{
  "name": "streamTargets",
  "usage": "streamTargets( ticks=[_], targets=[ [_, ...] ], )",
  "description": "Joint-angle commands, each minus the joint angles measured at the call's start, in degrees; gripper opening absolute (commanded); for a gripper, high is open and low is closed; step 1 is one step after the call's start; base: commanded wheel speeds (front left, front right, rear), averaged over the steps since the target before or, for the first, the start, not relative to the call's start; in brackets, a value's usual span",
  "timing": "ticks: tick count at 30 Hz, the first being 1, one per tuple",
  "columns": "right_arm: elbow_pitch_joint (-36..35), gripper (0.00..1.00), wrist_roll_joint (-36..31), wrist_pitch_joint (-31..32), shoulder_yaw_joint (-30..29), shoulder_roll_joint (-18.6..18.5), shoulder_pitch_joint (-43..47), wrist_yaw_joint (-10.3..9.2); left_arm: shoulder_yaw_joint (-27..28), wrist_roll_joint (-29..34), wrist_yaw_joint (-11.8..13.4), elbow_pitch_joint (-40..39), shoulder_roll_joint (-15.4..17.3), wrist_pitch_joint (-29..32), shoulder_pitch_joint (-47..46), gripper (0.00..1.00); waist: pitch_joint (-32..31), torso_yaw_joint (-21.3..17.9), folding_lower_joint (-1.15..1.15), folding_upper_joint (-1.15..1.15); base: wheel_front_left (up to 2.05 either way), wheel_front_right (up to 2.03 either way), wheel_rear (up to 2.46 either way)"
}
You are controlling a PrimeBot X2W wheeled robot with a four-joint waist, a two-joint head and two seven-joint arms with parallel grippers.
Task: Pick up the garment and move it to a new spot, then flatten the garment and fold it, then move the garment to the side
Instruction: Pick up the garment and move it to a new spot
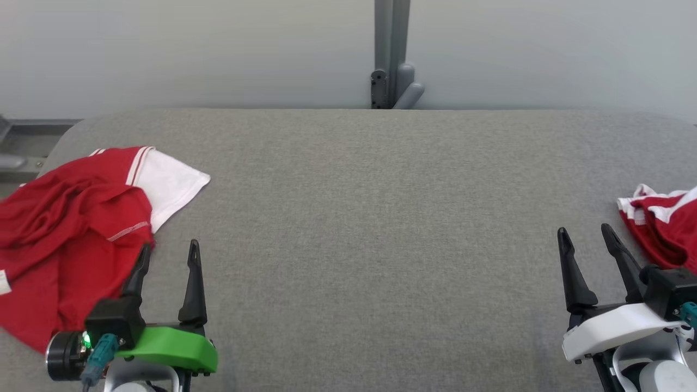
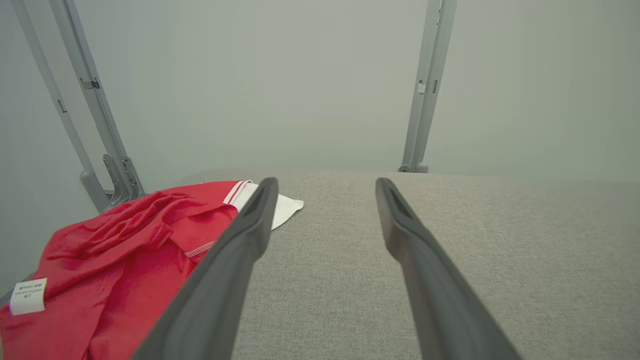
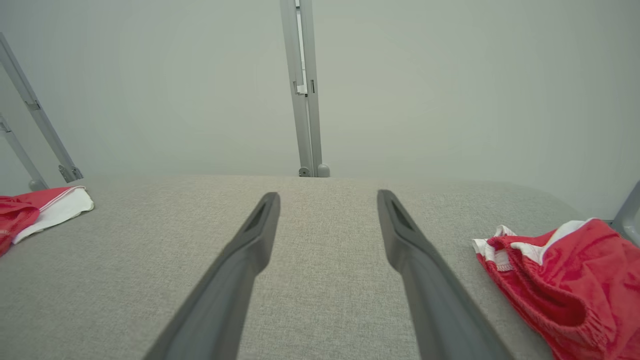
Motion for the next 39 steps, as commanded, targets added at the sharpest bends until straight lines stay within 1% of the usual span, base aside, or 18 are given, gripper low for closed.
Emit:
streamTargets(
  ticks=[1, 6, 10, 13, 17, 23, 30, 34, 37, 39],
  targets=[
    [-0.5, 1.00, -0.2, -0.1, 0.0, -0.2, -0.3, -0.08, 0.2, -0.5, 0.0, -0.2, 0.2, -0.5, -1.0, 1.00, 1.7, 6.0, 0.00, 0.00, 0.00, 0.00, 0.00],
    [-0.8, 1.00, -0.3, 0.2, 0.4, -0.2, -1.0, -0.08, 0.6, -0.7, 0.4, -0.4, 0.1, -0.9, -1.3, 1.00, 2.2, 12.5, 0.00, 0.00, 0.00, 0.00, 0.00],
    [-0.6, 1.00, -0.1, 0.2, 1.1, -0.2, -1.4, -0.08, 1.1, -1.0, 0.8, -0.7, -0.1, -1.3, -0.8, 1.00, 2.5, 16.6, 0.00, 0.00, 0.00, 0.00, 0.00],
    [-0.5, 1.00, -0.1, 0.3, 1.5, 0.0, -2.0, -0.08, 1.3, -1.4, 0.9, -0.9, -0.1, -1.6, -0.6, 1.00, 2.6, 18.8, 0.00, 0.00, 0.00, 0.00, 0.00],
    [-0.3, 1.00, 0.1, 0.4, 1.8, 0.1, -2.2, -0.08, 1.4, -1.8, 0.8, -0.9, -0.1, -1.9, -0.7, 1.00, 2.6, 20.6, 0.00, 0.00, 0.00, 0.00, 0.00],
    [-0.3, 1.00, 0.2, 0.6, 1.7, 0.1, -2.1, -0.08, 1.2, -2.0, 0.8, -0.9, -0.4, -2.2, -1.2, 1.00, 2.8, 21.7, 0.00, 0.00, 0.00, 0.00, 0.00],
    [-0.9, 1.00, 0.5, 1.2, 1.8, -0.4, -2.6, -0.08, 1.1, -1.8, 0.7, -0.9, -0.8, -2.9, -2.4, 1.00, 3.8, 21.7, 0.00, 0.00, 0.00, 0.00, 0.00],
    [-1.8, 1.00, 0.4, 2.0, 2.2, -1.0, -3.6, -0.08, 0.9, -1.1, 0.3, -1.4, -1.7, -3.6, -5.1, 1.00, 5.7, 20.7, 0.00, 0.00, 0.00, 0.00, 0.00],
    [-3.0, 1.00, 0.0, 2.7, 2.7, -1.5, -5.0, -0.08, 1.6, -0.6, -0.3, -0.8, -2.5, -4.2, -9.5, 1.00, 8.4, 19.2, 0.00, 0.00, 0.00, 0.00, 0.00],
    [-4.0, 1.00, -0.4, 3.6, 3.3, -1.8, -6.0, -0.08, 2.0, -0.7, -1.2, 0.0, -3.3, -4.6, -13.0, 1.00, 10.5, 17.9, 0.00, 0.00, 0.00, 0.00, 0.00]
  ],
)
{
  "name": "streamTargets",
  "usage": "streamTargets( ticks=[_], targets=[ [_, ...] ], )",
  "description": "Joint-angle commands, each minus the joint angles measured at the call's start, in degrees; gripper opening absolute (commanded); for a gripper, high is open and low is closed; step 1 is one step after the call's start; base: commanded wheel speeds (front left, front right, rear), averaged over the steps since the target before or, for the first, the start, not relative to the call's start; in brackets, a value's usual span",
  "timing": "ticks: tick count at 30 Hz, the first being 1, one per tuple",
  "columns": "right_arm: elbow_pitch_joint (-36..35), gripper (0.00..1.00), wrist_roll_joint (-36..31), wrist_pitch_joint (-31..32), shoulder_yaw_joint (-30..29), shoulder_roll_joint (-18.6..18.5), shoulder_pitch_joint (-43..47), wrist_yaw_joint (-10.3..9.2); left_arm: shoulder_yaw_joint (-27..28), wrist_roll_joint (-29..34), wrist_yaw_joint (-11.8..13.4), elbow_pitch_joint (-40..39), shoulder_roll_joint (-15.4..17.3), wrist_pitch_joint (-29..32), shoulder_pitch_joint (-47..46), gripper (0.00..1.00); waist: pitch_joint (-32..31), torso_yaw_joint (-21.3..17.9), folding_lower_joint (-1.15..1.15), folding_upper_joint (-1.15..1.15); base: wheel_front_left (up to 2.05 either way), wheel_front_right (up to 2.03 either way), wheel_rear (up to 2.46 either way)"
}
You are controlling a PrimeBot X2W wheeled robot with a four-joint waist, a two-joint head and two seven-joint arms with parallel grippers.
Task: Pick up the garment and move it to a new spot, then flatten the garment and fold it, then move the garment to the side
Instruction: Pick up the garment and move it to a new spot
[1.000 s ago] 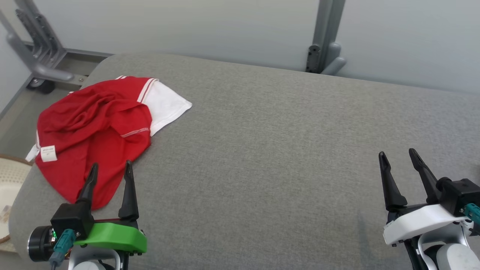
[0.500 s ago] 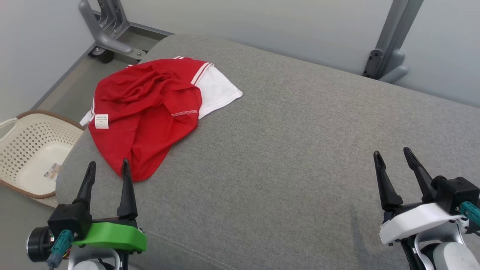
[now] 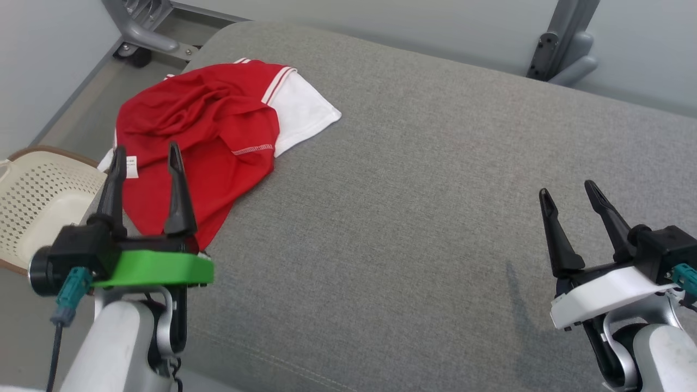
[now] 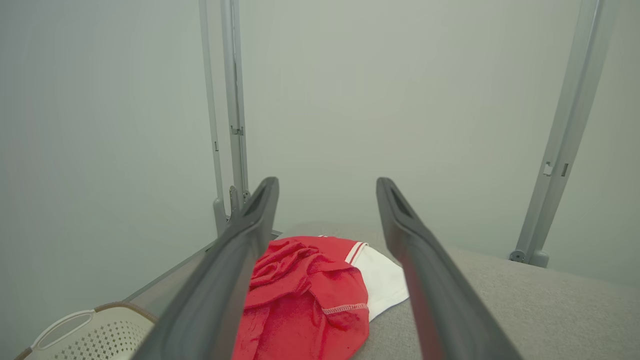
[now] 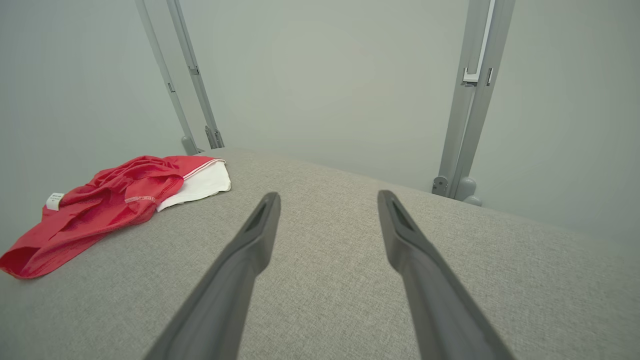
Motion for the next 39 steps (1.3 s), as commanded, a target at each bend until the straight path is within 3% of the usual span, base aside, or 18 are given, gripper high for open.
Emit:
streamTargets(
  ticks=[1, 8, 16, 25, 26, 27, 28, 34, 39],
  targets=[
    [-1.2, 1.00, -0.7, 0.8, 0.5, -0.7, -1.6, -0.08, 0.8, 0.3, -1.1, 1.2, -0.8, -0.5, -4.2, 1.00, 4.8, -3.2, 0.00, 0.00, 0.00, 0.00, 0.00],
    [-3.7, 1.00, -0.7, 2.6, 2.6, -3.4, -6.0, -0.08, 4.6, -0.5, -6.5, 12.2, -2.5, -0.8, -18.1, 1.00, 12.9, -8.1, 0.00, 0.00, 0.00, 0.00, 0.00],
    [-4.4, 1.00, -1.1, 2.5, 4.4, -3.9, -9.8, -0.08, 4.3, -1.3, -14.6, 38.7, -2.6, -0.8, -31.5, 1.00, 19.1, -12.5, 0.00, 0.00, 0.00, 0.00, 0.00],
    [-3.5, 1.00, -0.9, 1.3, 5.1, -4.0, -12.1, -0.08, 3.7, -4.2, -17.7, 62.2, -1.8, 3.7, -39.6, 1.00, 23.1, -15.7, 0.00, 0.00, 0.00, 0.00, 0.00],
    [-3.4, 1.00, -1.0, 1.1, 5.1, -3.9, -12.2, -0.08, 4.0, -4.9, -17.8, 63.9, -1.8, 4.2, -39.9, 0.96, 23.2, -15.9, 0.00, 0.00, 0.00, 0.00, 0.00],
    [-3.3, 1.00, -1.0, 1.0, 5.1, -3.8, -12.4, -0.08, 4.2, -5.3, -17.9, 65.5, -1.7, 5.1, -40.1, 0.41, 23.4, -16.1, 0.00, 0.00, 0.00, 0.00, 0.00],
    [-3.1, 1.00, -1.0, 0.8, 5.1, -3.8, -12.4, -0.08, 4.1, -5.6, -17.9, 66.7, -1.6, 5.2, -40.2, 0.00, 23.4, -16.3, 0.00, 0.00, 0.00, 0.00, 0.00],
    [-1.6, 1.00, -0.7, -0.2, 4.5, -3.3, -12.5, -0.08, 3.5, -5.0, -18.4, 66.5, 0.1, -0.1, -40.4, 0.00, 22.2, -16.4, 0.00, 0.00, 0.00, 0.00, 0.00],
    [-0.4, 1.00, -0.5, -1.2, 4.3, -2.8, -12.3, -0.08, 5.8, -2.0, -17.2, 55.0, 2.3, -0.9, -37.9, 0.00, 19.6, -16.2, 0.00, 0.00, 0.00, 0.00, 0.00]
  ],
)
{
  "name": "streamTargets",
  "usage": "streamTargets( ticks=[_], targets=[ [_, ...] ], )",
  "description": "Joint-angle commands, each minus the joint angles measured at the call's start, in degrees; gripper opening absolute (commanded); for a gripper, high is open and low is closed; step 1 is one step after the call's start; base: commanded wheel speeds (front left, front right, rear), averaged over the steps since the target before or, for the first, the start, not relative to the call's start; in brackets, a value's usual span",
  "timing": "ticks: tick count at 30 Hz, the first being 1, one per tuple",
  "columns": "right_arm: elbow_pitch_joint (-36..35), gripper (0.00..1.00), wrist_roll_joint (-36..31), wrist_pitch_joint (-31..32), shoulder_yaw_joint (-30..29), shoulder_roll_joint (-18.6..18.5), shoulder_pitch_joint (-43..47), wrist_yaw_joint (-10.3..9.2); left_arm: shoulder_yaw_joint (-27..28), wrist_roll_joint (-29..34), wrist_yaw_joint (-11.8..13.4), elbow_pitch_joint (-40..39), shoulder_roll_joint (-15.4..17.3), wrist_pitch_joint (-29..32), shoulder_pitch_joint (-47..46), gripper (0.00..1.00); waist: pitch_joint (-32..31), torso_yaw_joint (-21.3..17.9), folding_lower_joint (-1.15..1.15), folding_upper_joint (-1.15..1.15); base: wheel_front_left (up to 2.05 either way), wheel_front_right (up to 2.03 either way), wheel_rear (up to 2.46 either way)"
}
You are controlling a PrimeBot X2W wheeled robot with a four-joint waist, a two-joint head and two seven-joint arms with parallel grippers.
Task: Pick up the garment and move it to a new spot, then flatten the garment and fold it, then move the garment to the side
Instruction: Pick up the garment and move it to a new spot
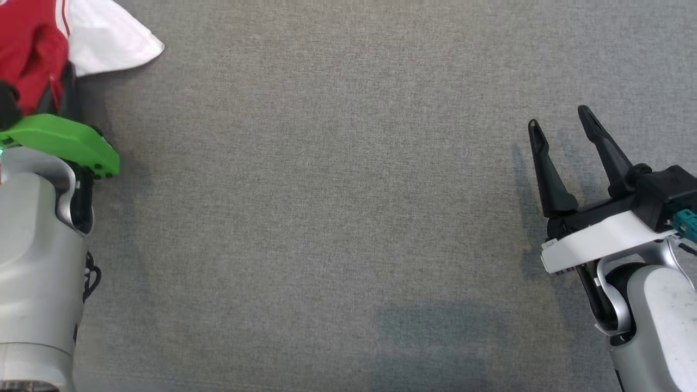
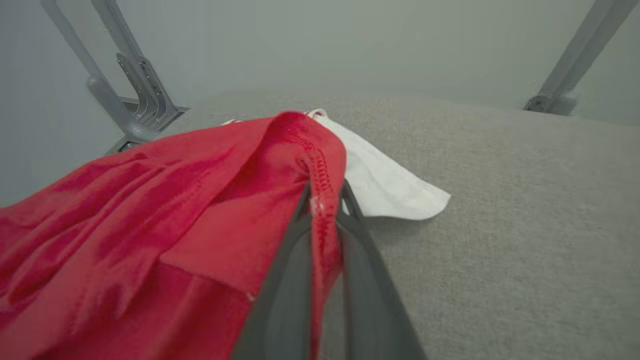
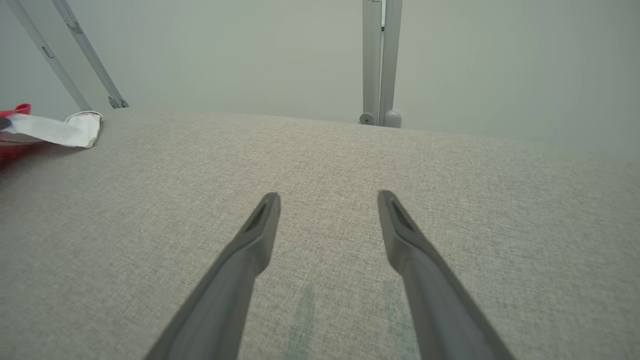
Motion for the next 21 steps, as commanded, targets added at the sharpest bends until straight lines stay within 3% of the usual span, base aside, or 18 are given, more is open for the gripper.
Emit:
streamTargets(
  ticks=[1, 5, 12, 21],
  targets=[
    [0.4, 1.00, 0.3, -0.6, -0.1, 0.2, -0.2, -0.08, 1.3, 1.5, 0.6, -3.7, 0.4, -0.3, 2.8, 0.00, -1.9, 0.2, 0.00, 0.00, 0.00, 0.00, 0.00],
    [1.7, 1.00, 0.6, -1.5, 0.0, 1.0, 1.0, -0.08, 5.6, 5.3, 1.5, -16.3, 0.4, -0.3, 8.5, 0.00, -5.2, -0.1, 0.00, 0.00, 0.00, 0.00, 0.00],
    [3.2, 1.00, 1.0, -2.5, -0.3, 2.3, 3.0, -0.09, 11.0, 11.3, 0.6, -34.3, -2.2, -0.3, 19.5, 0.00, -10.3, -1.2, 0.00, 0.00, 0.00, 0.00, 0.00],
    [4.2, 1.00, 1.3, -3.3, -0.7, 3.7, 4.9, -0.09, 10.1, 15.6, -0.5, -47.7, -6.6, -0.3, 28.7, 0.00, -13.7, -3.2, 0.00, 0.00, 0.00, 0.00, 0.00]
  ],
)
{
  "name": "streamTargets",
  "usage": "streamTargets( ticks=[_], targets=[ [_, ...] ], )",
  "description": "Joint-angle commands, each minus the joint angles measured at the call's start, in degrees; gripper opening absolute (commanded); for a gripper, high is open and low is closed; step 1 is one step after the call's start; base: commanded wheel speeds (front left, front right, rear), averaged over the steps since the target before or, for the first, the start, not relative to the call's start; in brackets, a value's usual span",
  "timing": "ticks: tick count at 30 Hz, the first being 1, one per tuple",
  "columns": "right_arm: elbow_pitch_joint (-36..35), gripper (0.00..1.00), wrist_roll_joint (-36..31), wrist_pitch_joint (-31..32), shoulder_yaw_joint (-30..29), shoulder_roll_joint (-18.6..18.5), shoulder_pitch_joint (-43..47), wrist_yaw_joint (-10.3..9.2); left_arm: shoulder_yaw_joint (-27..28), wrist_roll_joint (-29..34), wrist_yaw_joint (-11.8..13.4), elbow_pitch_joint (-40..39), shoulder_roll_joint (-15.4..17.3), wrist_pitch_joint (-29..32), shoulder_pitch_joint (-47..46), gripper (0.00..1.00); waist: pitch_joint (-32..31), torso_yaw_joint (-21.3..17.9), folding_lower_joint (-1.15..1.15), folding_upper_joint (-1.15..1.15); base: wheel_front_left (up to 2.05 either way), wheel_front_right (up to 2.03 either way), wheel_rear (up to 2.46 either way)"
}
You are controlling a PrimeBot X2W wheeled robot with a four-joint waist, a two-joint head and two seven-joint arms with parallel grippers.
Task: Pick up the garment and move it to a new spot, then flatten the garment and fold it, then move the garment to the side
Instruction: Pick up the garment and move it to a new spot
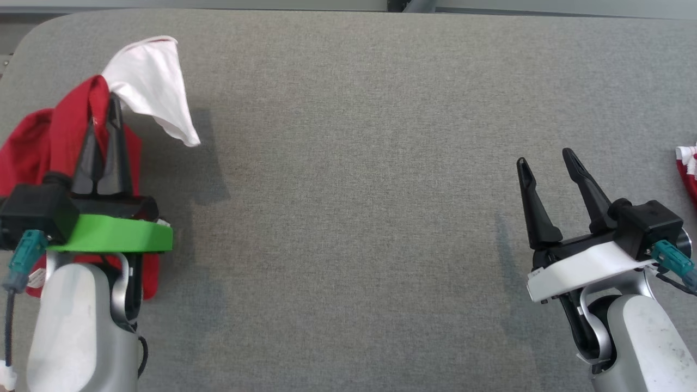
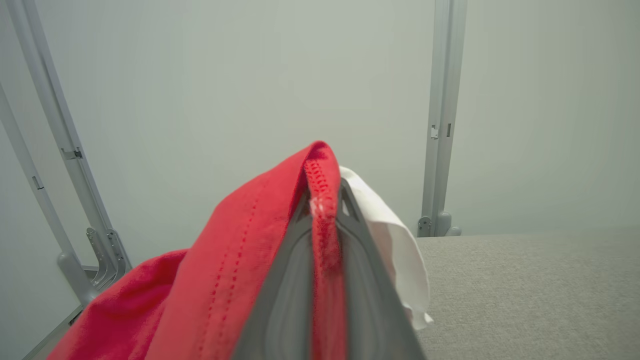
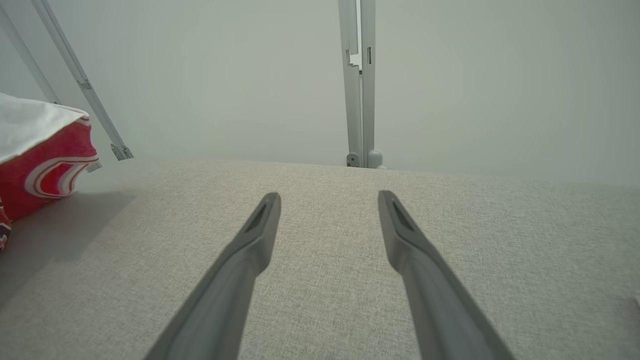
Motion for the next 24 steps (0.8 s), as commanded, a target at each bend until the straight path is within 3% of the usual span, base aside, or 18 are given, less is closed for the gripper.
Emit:
streamTargets(
  ticks=[1, 9, 17, 24],
  targets=[
    [0.0, 1.00, 0.1, -0.3, 0.0, 0.1, 0.8, -0.09, -0.3, 0.2, -0.2, -0.6, -0.3, -0.2, 0.8, 0.00, -1.3, -1.5, 0.00, 0.00, 0.00, 0.00, 0.00],
    [0.4, 1.00, 0.2, -1.1, 0.9, 1.5, 1.1, -0.09, -7.5, 1.0, -0.5, -2.2, -2.3, -0.2, 3.6, 0.00, -1.9, -7.3, 0.00, 0.00, 0.00, 0.00, 0.00],
    [1.7, 1.00, 0.7, -2.5, 2.1, 2.7, 0.2, -0.09, -16.5, -0.6, -0.5, -0.1, -4.2, -0.2, -0.7, 0.00, -0.3, -16.7, 0.00, 0.00, 0.00, 0.00, 0.00],
    [3.3, 1.00, 1.4, -4.9, 2.4, 3.6, 0.0, -0.09, -21.1, -1.4, -0.5, 4.3, -5.6, -0.2, -6.0, 0.00, 2.0, -23.7, 0.00, 0.00, 0.00, 0.00, 0.00]
  ],
)
